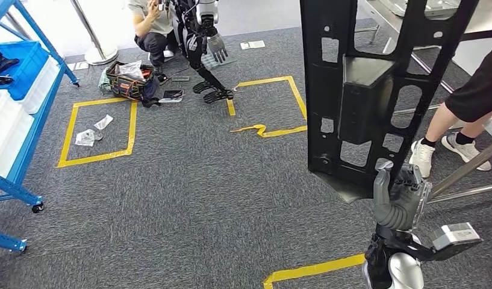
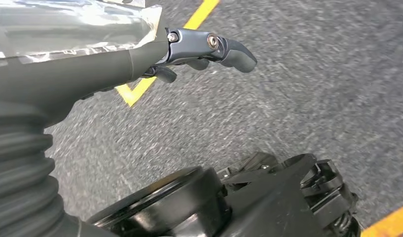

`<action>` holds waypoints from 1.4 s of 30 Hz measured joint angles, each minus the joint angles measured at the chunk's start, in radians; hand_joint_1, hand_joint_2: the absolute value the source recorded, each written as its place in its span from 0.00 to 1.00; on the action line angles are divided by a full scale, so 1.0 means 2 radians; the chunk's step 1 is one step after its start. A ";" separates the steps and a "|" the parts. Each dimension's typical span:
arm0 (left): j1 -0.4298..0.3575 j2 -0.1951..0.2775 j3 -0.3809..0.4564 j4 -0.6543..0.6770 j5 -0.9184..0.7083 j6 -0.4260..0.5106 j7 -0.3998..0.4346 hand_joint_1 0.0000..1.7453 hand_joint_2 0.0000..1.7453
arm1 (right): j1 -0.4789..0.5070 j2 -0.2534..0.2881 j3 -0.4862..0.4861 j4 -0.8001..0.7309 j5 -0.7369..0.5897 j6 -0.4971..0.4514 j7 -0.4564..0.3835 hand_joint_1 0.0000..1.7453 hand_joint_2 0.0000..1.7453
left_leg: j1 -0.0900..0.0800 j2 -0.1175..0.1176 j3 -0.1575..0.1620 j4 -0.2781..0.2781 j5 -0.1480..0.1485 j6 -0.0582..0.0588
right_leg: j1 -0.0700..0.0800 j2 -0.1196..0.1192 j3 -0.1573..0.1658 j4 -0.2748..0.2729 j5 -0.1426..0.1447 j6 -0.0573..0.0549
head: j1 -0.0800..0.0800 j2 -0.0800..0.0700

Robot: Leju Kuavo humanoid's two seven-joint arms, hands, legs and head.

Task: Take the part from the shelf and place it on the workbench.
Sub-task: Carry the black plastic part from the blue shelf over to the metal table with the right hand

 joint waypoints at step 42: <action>0.006 -0.003 -0.008 0.003 -0.008 0.001 0.012 0.00 1.00 | 0.057 0.010 -0.018 -0.060 -0.001 -0.003 0.000 1.00 1.00 | -0.001 -0.008 0.061 -0.139 0.073 0.021 | 0.001 -0.008 -0.036 0.059 -0.023 0.012 | 0.005 0.000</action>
